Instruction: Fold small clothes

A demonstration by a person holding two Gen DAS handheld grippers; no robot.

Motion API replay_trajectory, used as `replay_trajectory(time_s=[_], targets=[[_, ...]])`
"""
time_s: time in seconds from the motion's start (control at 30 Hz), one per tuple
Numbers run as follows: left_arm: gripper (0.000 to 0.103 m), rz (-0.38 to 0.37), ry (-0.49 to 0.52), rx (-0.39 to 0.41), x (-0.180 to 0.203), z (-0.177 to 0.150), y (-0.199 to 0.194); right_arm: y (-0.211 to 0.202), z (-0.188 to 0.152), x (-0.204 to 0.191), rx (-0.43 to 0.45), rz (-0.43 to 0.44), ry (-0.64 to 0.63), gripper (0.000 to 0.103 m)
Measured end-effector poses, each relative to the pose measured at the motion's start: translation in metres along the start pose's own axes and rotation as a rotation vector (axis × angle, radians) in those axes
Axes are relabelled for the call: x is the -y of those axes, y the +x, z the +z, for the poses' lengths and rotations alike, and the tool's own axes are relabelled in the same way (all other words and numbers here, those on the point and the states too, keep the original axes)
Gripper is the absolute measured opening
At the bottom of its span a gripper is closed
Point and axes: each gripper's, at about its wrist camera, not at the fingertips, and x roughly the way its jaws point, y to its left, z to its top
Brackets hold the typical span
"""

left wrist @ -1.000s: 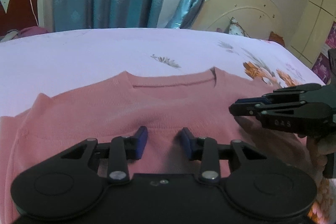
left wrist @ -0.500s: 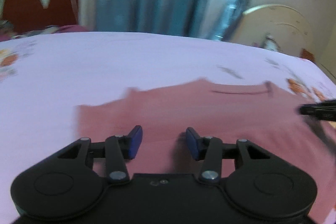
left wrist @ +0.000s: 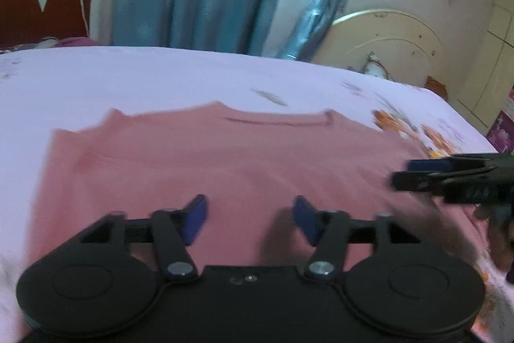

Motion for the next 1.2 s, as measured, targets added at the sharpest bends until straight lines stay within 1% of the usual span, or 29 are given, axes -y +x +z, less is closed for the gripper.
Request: replay_trajectory(time_s=[0.03,0.07,0.1,0.17,0.2,0.27,0.3,0.33,0.37,0.4,0.43,0.47,0.5,0.57,0.6,0.67,0.7,0.77,0.83,0.87,0.93,1.0,1.03,1.07,1.13,1.2], targets=[[0.077,0.000,0.005,0.009,0.009,-0.004,-0.001,0.001,-0.003,-0.011,0.002,0.014,-0.019,0.055],[0.076,-0.010,0.007,0.013,0.017,-0.009,-0.001,0.002,-0.008,-0.021,0.004,0.018,-0.033,0.053],[0.076,-0.015,0.021,-0.002,0.022,-0.013,0.001,0.002,-0.013,-0.030,-0.001,0.025,-0.048,0.052],[0.078,0.051,0.122,-0.037,0.035,-0.023,0.009,0.007,-0.025,-0.042,-0.035,0.038,-0.075,0.052],[0.078,0.070,0.158,-0.033,0.037,-0.026,0.010,0.011,-0.032,-0.047,-0.061,0.013,-0.106,0.052],[0.073,0.070,0.135,-0.033,0.037,-0.022,0.002,0.013,-0.038,-0.048,-0.056,-0.018,-0.156,0.052],[0.072,0.058,0.113,-0.016,0.035,-0.020,-0.005,0.009,-0.035,-0.047,-0.064,-0.031,-0.142,0.052],[0.074,0.034,0.098,0.002,0.035,-0.020,-0.010,0.004,-0.030,-0.045,-0.054,-0.041,-0.124,0.052],[0.074,0.017,0.100,0.009,0.036,-0.022,-0.014,-0.004,-0.028,-0.044,-0.031,-0.031,-0.112,0.052],[0.074,0.022,0.115,-0.002,0.039,-0.026,-0.013,-0.009,-0.030,-0.045,-0.020,-0.011,-0.108,0.052],[0.075,0.032,0.127,-0.023,0.040,-0.029,-0.011,-0.007,-0.034,-0.049,-0.038,-0.012,-0.126,0.052],[0.077,0.039,0.131,-0.032,0.041,-0.033,-0.008,0.001,-0.039,-0.051,-0.074,-0.039,-0.149,0.052],[0.077,0.047,0.130,-0.022,0.041,-0.036,-0.009,0.006,-0.042,-0.051,-0.093,-0.053,-0.153,0.052],[0.076,0.072,0.110,-0.014,0.040,-0.038,-0.017,0.001,-0.044,-0.051,-0.085,-0.054,-0.122,0.052],[0.074,0.092,0.098,-0.002,0.039,-0.038,-0.021,-0.004,-0.043,-0.051,-0.082,-0.063,-0.113,0.052],[0.074,0.089,0.078,-0.011,0.035,-0.041,-0.024,-0.020,-0.043,-0.057,-0.042,-0.044,-0.116,0.052],[0.074,0.093,0.078,-0.023,0.035,-0.044,-0.023,-0.023,-0.044,-0.060,-0.045,-0.021,-0.117,0.052],[0.074,0.112,0.094,-0.031,0.038,-0.049,-0.024,-0.018,-0.050,-0.066,-0.086,0.001,-0.117,0.052],[0.073,0.118,0.097,-0.026,0.043,-0.051,-0.029,-0.014,-0.059,-0.074,-0.106,-0.041,-0.162,0.052],[0.073,0.116,0.102,-0.021,0.046,-0.052,-0.033,-0.017,-0.061,-0.077,-0.104,-0.032,-0.160,0.052],[0.070,0.122,0.106,-0.030,0.050,-0.057,-0.036,-0.024,-0.063,-0.079,-0.093,0.019,-0.118,0.052],[0.071,0.136,0.120,-0.048,0.051,-0.062,-0.037,-0.023,-0.070,-0.084,-0.120,0.018,-0.131,0.050],[0.071,0.135,0.113,-0.048,0.050,-0.064,-0.039,-0.022,-0.074,-0.085,-0.138,0.017,-0.130,0.050],[0.072,0.142,0.106,-0.044,0.047,-0.066,-0.043,-0.023,-0.077,-0.085,-0.136,0.015,-0.133,0.049],[0.072,0.165,0.087,-0.038,0.037,-0.068,-0.052,-0.030,-0.078,-0.078,-0.136,0.014,-0.111,0.043],[0.071,0.191,0.056,-0.032,0.021,-0.070,-0.061,-0.042,-0.078,-0.066,-0.126,-0.013,-0.087,0.043]])
